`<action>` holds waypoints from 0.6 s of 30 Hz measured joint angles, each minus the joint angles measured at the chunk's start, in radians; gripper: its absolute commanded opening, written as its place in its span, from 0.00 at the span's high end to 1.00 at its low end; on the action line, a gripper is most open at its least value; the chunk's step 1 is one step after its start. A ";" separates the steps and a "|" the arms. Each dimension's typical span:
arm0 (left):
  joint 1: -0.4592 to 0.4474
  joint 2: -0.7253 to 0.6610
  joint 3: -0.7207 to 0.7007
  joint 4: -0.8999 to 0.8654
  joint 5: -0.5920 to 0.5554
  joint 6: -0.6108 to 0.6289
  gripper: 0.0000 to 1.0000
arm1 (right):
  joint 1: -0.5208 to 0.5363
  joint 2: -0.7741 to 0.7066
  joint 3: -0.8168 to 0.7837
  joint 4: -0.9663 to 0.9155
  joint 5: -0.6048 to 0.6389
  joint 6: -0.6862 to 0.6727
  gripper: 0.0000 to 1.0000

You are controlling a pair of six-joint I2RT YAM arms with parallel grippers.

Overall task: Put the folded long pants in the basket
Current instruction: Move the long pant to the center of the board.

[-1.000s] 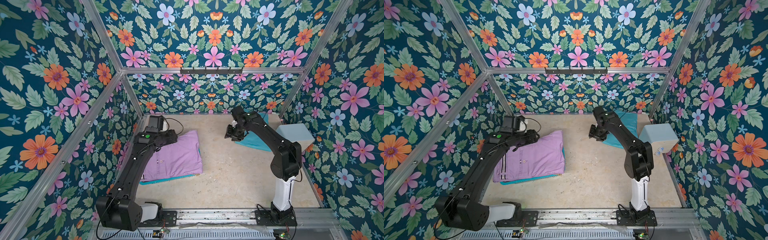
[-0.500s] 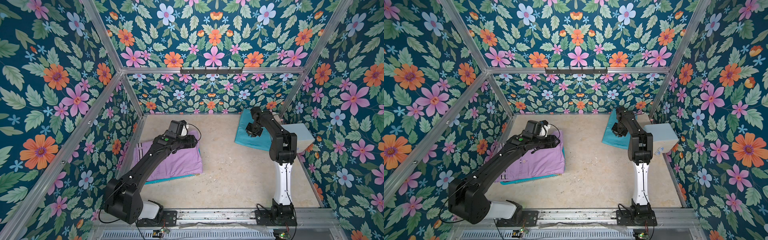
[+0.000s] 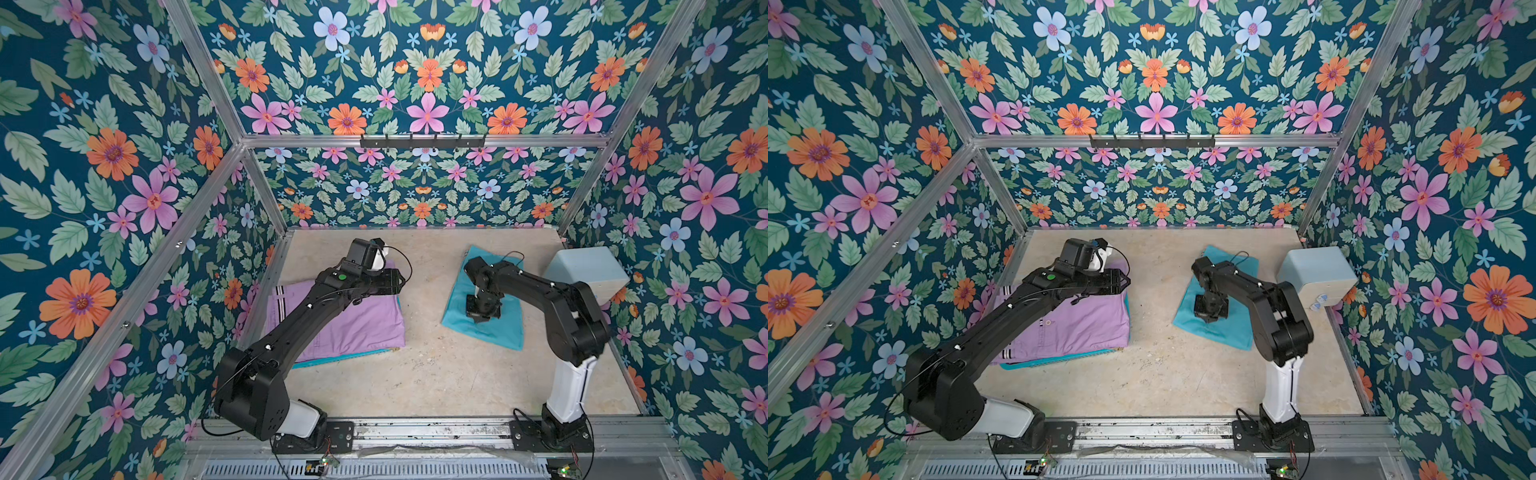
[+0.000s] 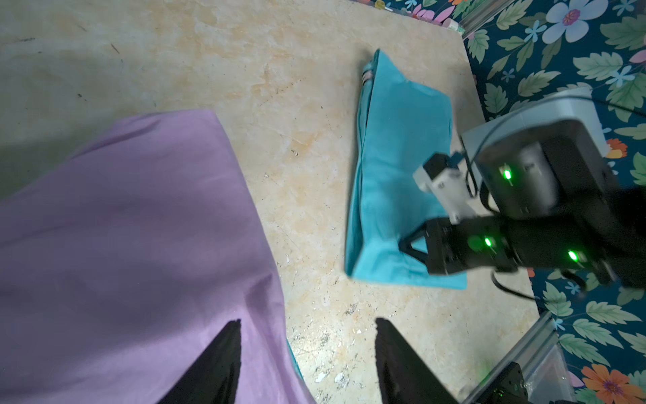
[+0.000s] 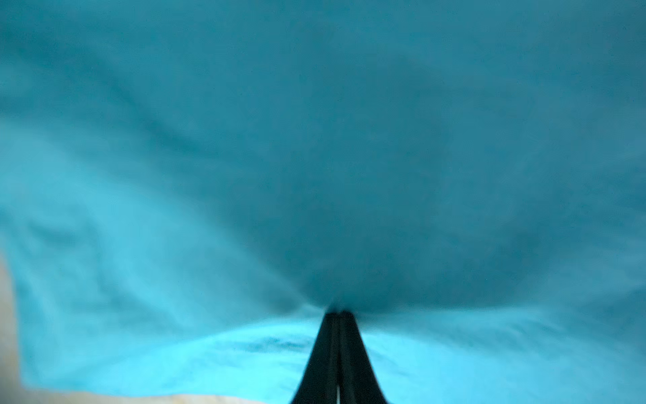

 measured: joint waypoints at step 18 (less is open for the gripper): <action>-0.164 0.188 0.137 0.008 -0.007 0.007 0.34 | -0.208 0.140 0.393 0.057 -0.019 0.075 0.83</action>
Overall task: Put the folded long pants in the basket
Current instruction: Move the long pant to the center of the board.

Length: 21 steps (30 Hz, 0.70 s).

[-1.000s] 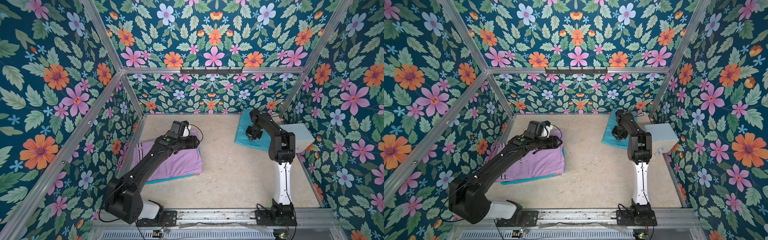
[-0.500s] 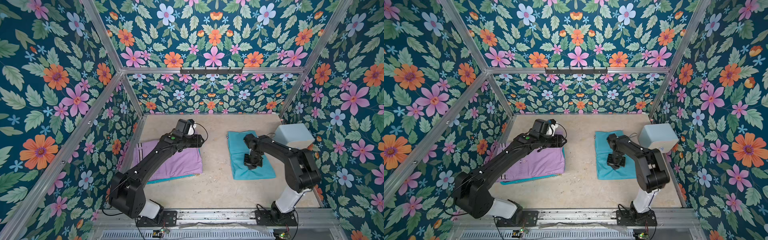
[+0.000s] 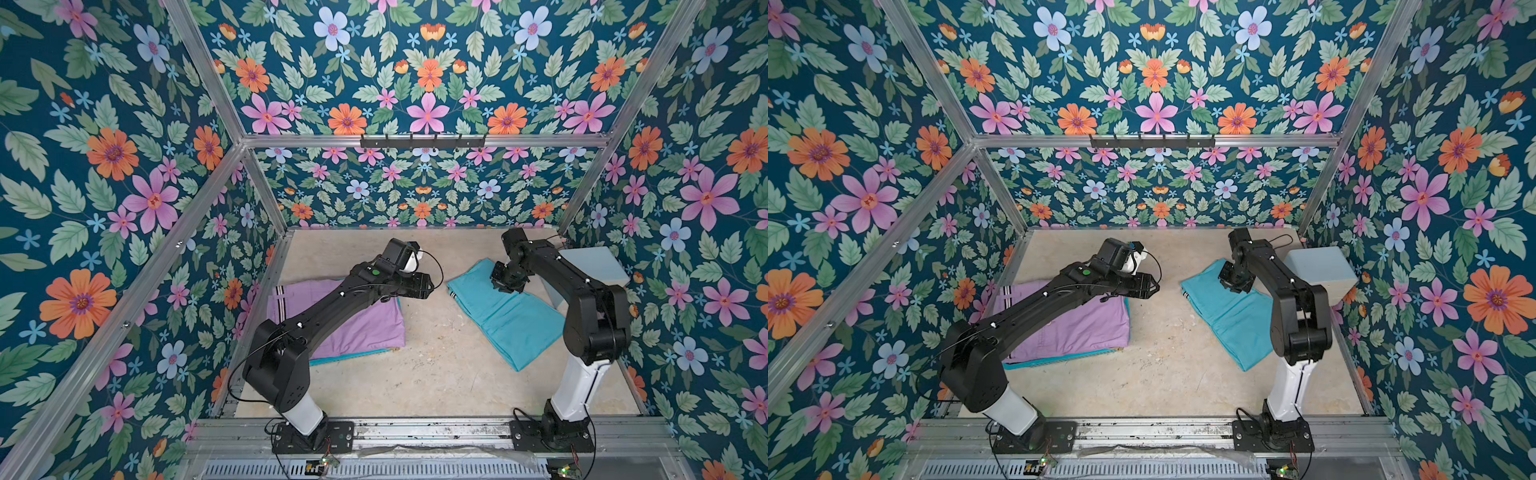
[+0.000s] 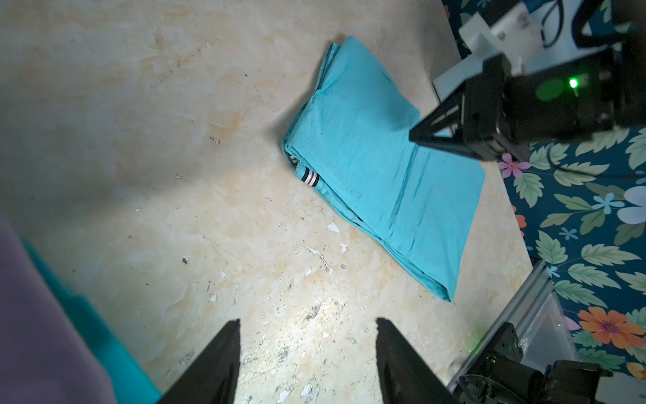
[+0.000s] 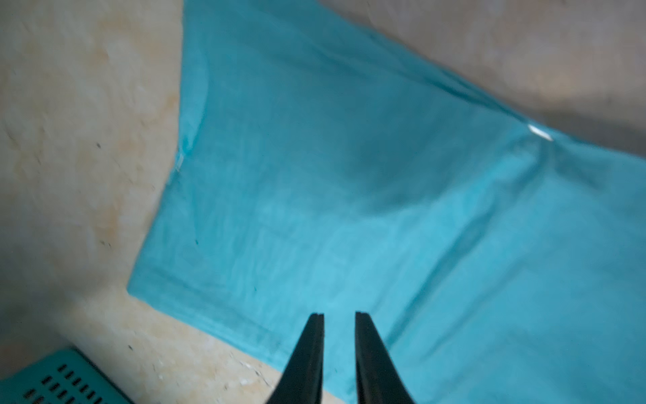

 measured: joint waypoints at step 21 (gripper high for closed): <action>-0.013 0.171 0.125 0.032 -0.007 -0.018 0.27 | 0.170 -0.357 -0.486 0.125 -0.144 -0.033 0.73</action>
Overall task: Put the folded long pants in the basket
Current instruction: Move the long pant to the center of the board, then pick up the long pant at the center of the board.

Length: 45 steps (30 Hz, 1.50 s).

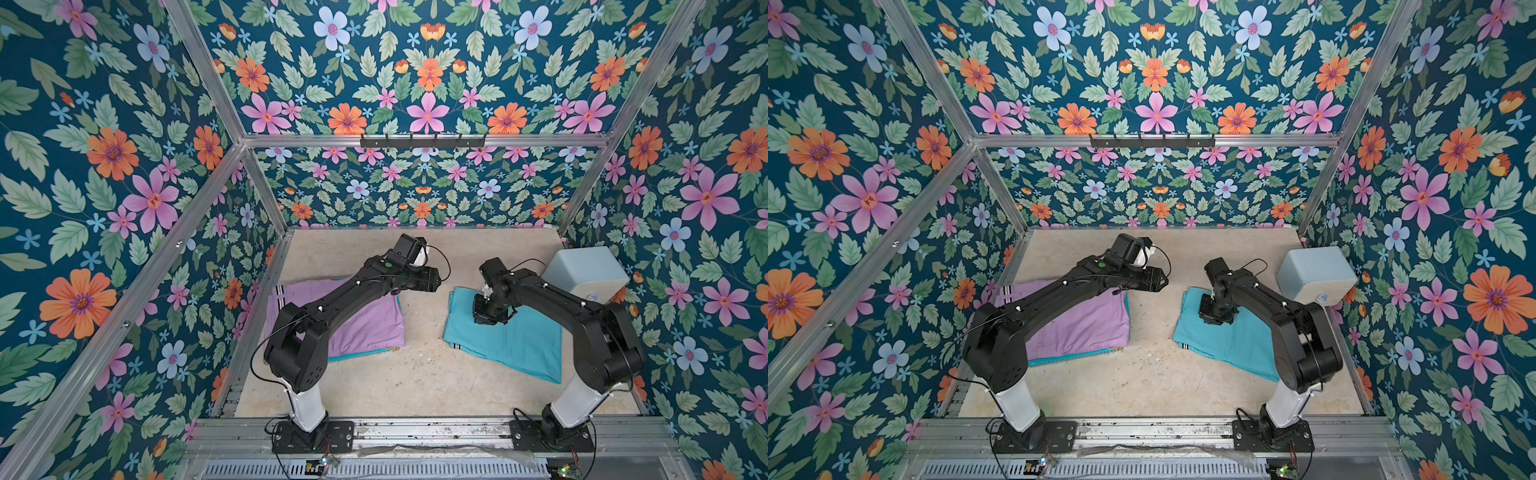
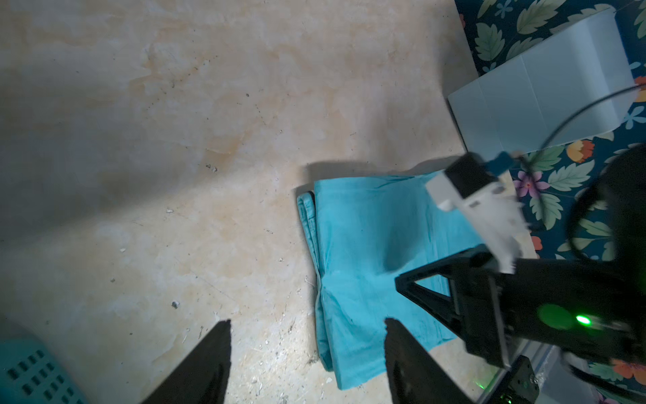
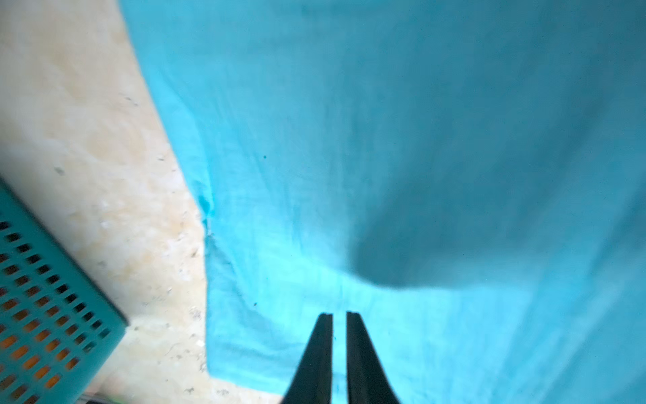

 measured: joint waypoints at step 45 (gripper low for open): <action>-0.148 0.319 0.035 0.059 -0.084 -0.155 1.00 | -0.162 -0.215 -0.172 0.016 0.015 0.015 0.66</action>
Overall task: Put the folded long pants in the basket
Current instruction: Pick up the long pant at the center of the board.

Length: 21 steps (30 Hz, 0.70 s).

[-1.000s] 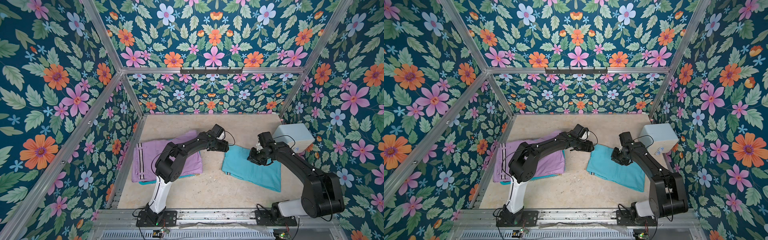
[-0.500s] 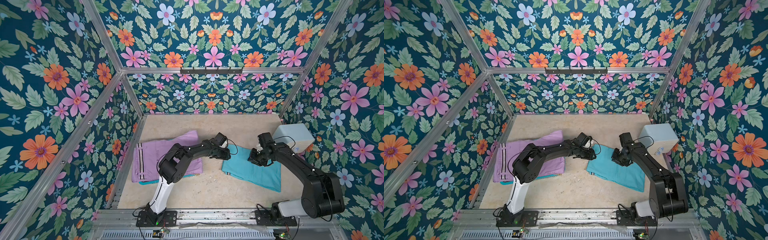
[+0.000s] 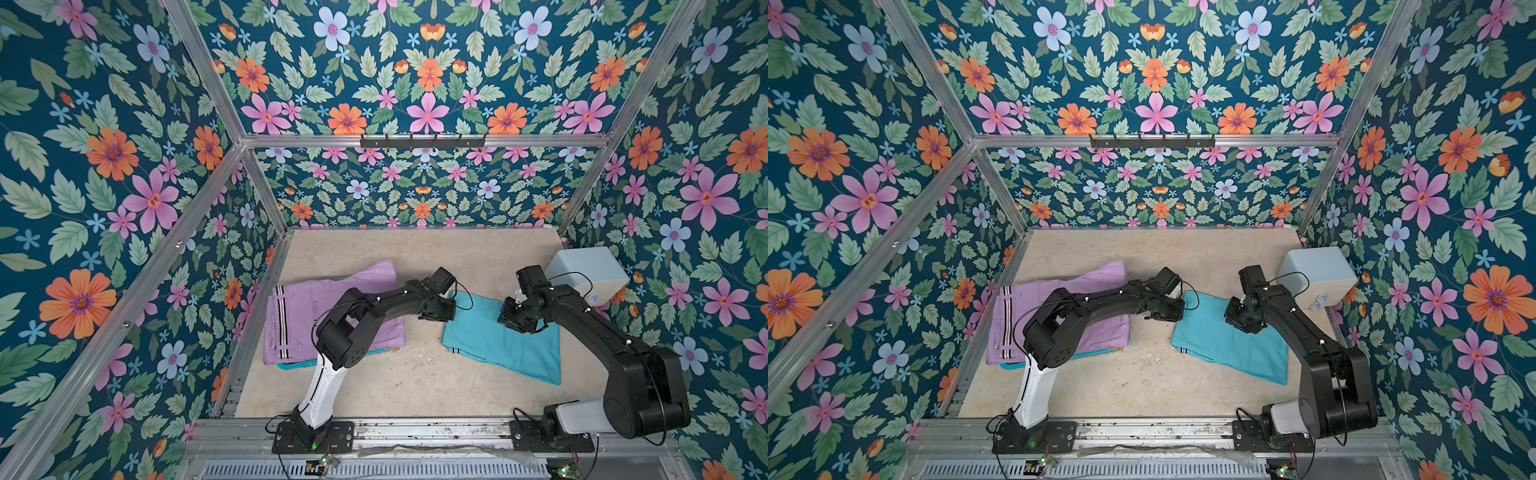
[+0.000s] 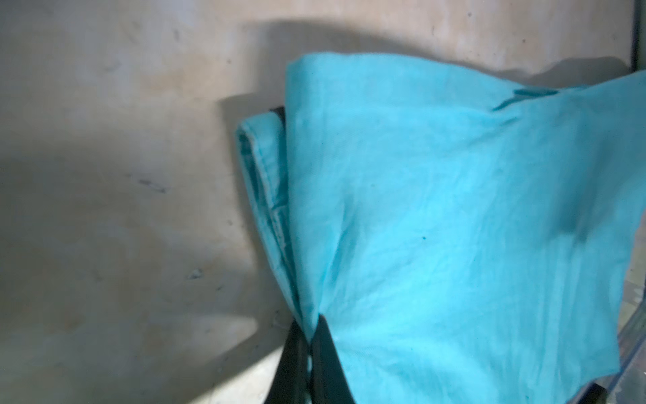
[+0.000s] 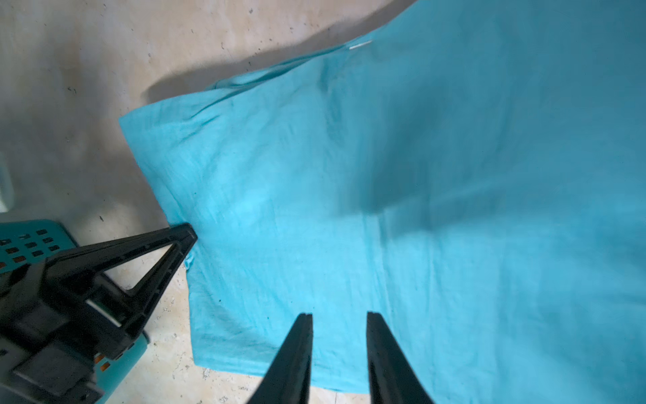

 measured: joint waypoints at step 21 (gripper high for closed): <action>0.115 0.009 0.122 -0.254 -0.255 0.113 1.00 | -0.218 0.090 -0.034 0.012 0.132 0.025 0.30</action>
